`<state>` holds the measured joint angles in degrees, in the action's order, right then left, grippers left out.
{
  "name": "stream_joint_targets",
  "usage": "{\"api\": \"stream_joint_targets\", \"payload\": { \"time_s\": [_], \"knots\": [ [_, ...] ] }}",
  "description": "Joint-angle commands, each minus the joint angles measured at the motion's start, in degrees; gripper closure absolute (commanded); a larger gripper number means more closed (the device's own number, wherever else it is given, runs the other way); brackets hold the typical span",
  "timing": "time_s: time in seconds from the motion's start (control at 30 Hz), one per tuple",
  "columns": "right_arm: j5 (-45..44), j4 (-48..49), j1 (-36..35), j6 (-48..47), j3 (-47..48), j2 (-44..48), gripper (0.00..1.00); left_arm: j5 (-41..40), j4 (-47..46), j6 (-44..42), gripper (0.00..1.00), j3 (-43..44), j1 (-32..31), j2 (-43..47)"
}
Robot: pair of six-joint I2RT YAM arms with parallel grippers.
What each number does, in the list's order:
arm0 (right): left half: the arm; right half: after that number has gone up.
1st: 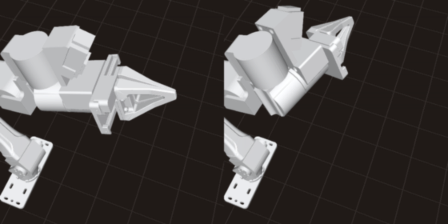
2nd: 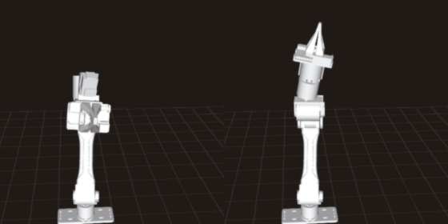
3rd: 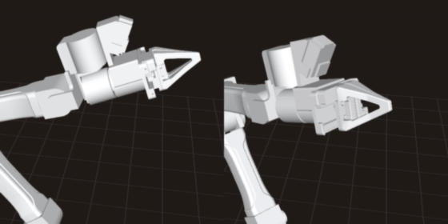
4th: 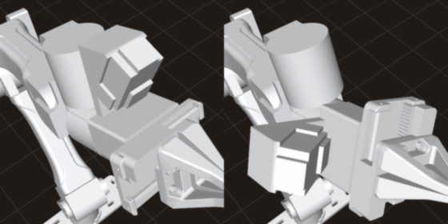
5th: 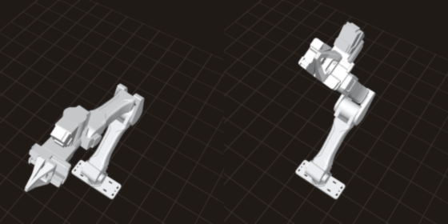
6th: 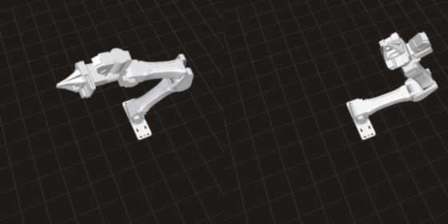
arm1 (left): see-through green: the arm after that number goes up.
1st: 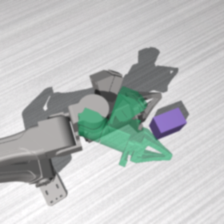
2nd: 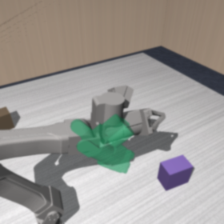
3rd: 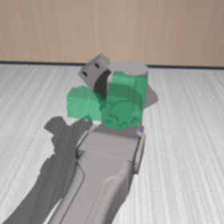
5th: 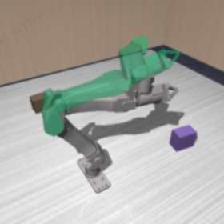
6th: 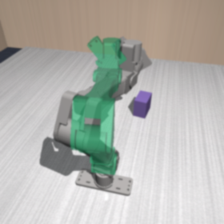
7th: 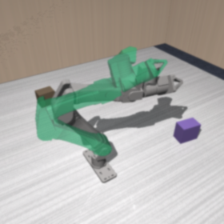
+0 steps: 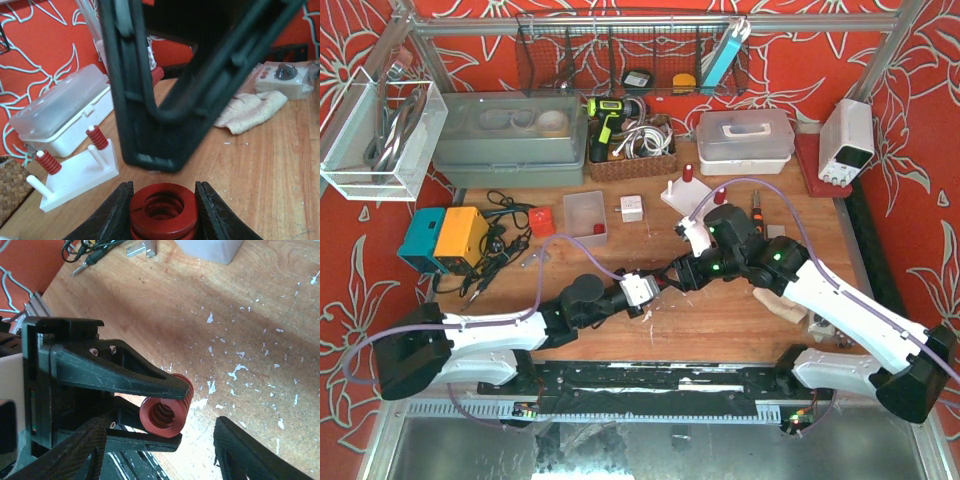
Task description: Install the large spring
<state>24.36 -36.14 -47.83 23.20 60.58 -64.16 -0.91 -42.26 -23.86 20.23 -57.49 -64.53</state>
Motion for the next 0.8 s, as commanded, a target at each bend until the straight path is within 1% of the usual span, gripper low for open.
{"api": "stream_joint_targets", "payload": {
  "time_s": [0.0,0.13,0.23,0.33,0.6,0.7,0.73,0.77],
  "knots": [
    [-1.7,-1.4,-1.4,-0.2,0.4,-0.8,0.38,-0.9,-5.5,-0.6,1.0,1.9,-0.5,-0.2],
    [-1.5,0.2,-2.1,0.6,-1.1,-1.5,0.38,-1.2,-5.3,-0.6,1.0,2.3,-0.6,-0.5],
    [-3.0,0.1,-2.8,0.7,-1.1,-2.5,0.35,-1.0,-5.3,-0.7,1.0,2.5,-0.8,-0.4],
    [-3.7,0.7,-3.0,1.4,-1.2,-3.4,0.35,-1.0,-5.3,-0.7,1.0,2.8,-0.9,-0.3],
    [-1.8,2.4,-4.1,3.5,-2.2,-6.3,0.36,-1.9,-5.8,-1.6,1.0,3.5,-1.4,-1.6],
    [-3.1,1.7,-4.3,3.8,-2.2,-7.3,0.4,-2.1,-6.3,-1.7,1.0,3.6,-1.6,-1.7],
    [-3.8,1.4,-4.2,3.7,-2.2,-7.4,0.44,-2.2,-6.5,-1.6,1.0,3.6,-1.6,-1.8],
    [-4.4,1.2,-4.3,3.6,-2.2,-7.5,0.49,-2.4,-6.6,-1.8,1.0,3.7,-1.7,-2.0]
  ]
}}
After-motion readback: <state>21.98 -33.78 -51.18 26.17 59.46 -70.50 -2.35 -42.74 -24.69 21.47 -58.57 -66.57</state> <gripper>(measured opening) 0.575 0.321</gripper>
